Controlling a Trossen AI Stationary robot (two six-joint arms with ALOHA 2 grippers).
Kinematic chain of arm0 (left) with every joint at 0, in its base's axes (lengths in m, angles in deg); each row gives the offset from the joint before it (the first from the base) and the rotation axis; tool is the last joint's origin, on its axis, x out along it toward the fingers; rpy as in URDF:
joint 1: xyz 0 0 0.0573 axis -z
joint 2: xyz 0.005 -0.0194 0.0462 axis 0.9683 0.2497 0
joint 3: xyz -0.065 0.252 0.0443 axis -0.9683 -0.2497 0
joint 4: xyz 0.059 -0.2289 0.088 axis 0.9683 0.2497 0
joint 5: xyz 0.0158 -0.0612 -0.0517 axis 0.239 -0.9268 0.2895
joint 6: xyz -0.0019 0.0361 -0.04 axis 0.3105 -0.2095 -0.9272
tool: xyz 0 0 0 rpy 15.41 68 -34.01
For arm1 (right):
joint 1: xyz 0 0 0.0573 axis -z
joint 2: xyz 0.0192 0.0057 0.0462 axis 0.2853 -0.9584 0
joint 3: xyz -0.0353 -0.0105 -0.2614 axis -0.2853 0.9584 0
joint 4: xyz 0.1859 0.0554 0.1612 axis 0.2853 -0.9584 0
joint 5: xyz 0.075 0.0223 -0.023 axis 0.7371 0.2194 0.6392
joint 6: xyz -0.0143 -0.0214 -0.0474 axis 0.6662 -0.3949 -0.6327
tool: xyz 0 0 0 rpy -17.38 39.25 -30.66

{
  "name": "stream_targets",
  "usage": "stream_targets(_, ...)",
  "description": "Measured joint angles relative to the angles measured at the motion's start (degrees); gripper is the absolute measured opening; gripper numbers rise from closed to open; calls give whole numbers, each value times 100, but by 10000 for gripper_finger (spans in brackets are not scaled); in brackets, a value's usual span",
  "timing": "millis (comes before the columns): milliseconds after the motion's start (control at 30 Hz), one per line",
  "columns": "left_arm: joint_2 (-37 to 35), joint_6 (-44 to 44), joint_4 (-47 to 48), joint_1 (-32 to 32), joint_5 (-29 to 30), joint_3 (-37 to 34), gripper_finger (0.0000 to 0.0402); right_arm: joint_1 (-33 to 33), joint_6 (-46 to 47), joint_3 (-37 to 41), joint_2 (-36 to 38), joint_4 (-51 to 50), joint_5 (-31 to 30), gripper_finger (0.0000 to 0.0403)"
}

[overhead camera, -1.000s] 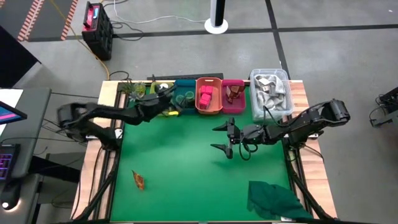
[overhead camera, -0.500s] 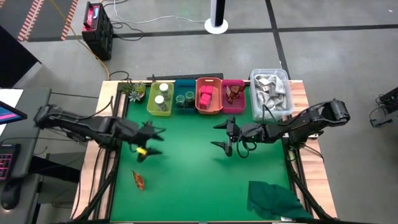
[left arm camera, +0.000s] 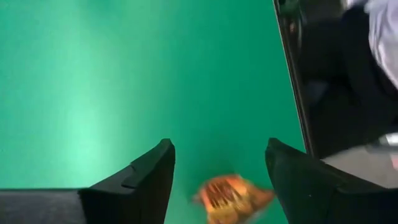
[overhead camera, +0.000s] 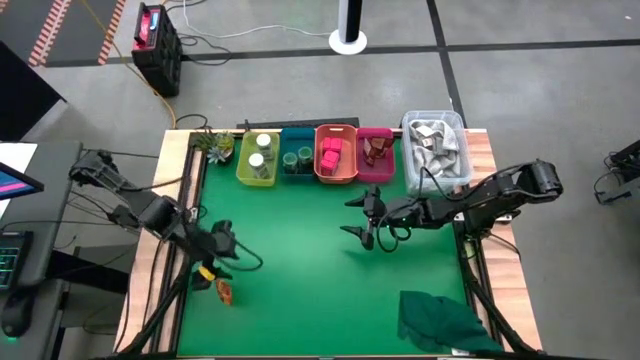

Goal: Sort spices by type
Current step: Put the orange seasoning pack into the pink bin

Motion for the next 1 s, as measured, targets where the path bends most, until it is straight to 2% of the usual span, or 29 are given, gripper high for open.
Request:
stream_targets(333,921,-885,231,1080,-108,119,195,5,40,127,0,80,-1,379)
stream_targets(633,1479,-1003,303,1540,55,173,182,15,57,139,0,119,-91,379)
stream_targets(800,1465,-1111,581,1603,662,611,182,109,132,141,0,174,-95,379)
stream_targets(900,1462,-1874,1100,1603,781,967,182,148,151,143,0,178,-100,379)
stream_targets(1000,1459,-3574,1669,1606,992,1099,182,143,151,143,0,180,-104,379)
